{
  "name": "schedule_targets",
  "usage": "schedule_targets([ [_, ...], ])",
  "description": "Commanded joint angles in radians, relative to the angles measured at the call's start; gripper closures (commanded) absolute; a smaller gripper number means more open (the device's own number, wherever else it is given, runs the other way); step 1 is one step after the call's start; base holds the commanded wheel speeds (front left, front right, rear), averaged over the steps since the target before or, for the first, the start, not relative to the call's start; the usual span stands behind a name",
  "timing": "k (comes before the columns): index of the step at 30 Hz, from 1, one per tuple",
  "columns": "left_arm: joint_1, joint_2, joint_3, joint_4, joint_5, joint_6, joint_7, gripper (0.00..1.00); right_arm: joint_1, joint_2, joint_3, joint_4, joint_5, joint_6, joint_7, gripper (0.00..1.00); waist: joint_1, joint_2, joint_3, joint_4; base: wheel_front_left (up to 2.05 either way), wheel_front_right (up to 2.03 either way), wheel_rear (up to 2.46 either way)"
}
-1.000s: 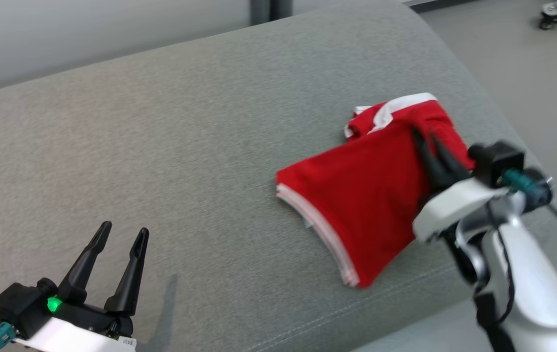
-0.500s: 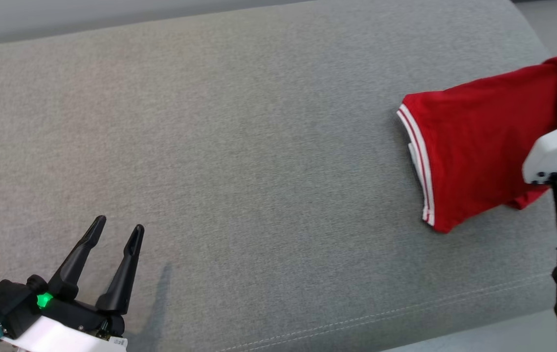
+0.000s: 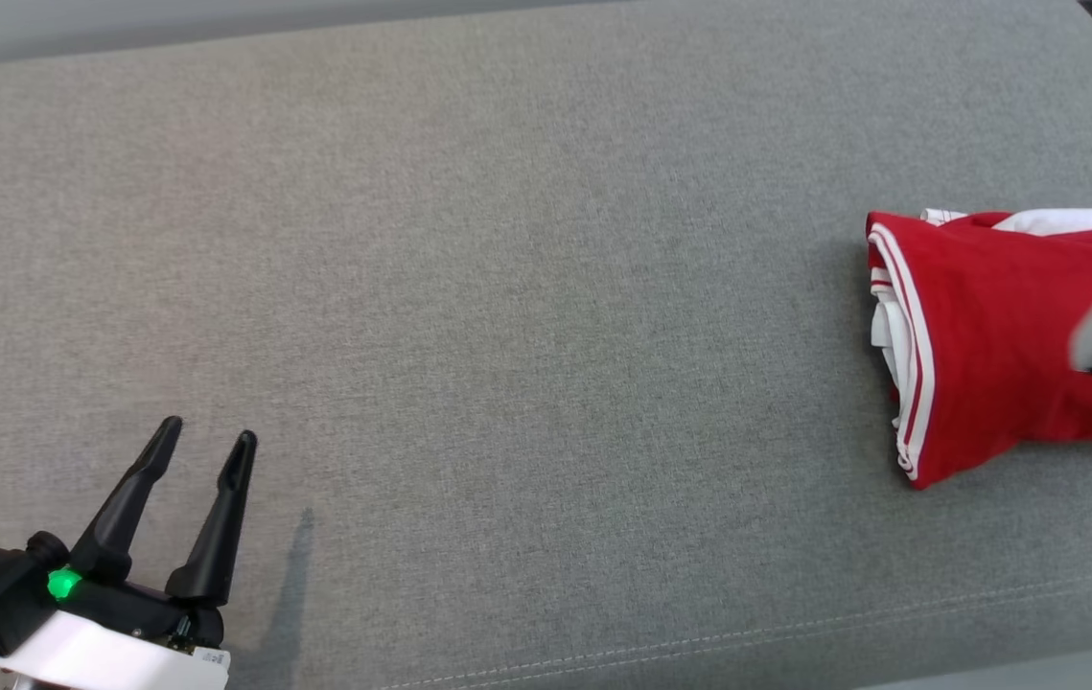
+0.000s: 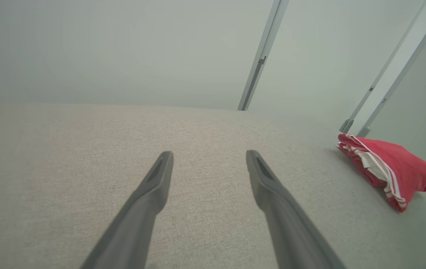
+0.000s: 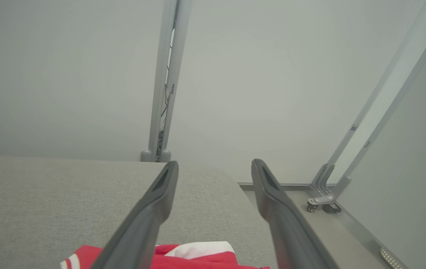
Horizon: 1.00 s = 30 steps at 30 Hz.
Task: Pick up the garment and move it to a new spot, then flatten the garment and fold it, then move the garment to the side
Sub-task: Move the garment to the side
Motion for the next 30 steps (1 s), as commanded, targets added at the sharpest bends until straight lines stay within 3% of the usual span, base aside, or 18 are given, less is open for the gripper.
schedule_targets([
  [1,-0.048,0.012,0.056,-0.004,-0.004,0.0,-0.006,0.0,0.006,-0.006,0.084,-0.02,0.031,0.0,-0.028,0.0,0.0,0.0,-0.022,0.01,0.0,0.0,0.0],
  [6,-0.048,-0.026,0.098,0.058,0.033,0.0,-0.006,0.0,0.056,-0.006,0.274,-0.017,0.148,0.0,-0.085,0.0,0.0,0.0,-0.078,0.033,0.0,0.0,0.0],
  [13,-0.045,-0.104,0.172,0.161,0.126,0.0,-0.006,0.0,0.138,-0.006,0.393,0.035,0.245,0.0,-0.157,0.0,0.0,0.0,-0.172,0.082,0.0,0.0,0.0],
  [19,-0.032,-0.173,0.226,0.24,0.232,0.0,-0.006,0.0,0.215,-0.006,0.405,0.111,0.283,0.0,-0.203,0.0,0.0,0.0,-0.243,0.119,0.0,0.0,0.0],
  [30,-0.014,-0.238,0.301,0.299,0.326,0.0,-0.006,0.0,0.299,-0.006,0.353,0.148,0.304,0.0,-0.239,0.0,0.0,0.0,-0.29,0.134,0.0,0.0,0.0],
])
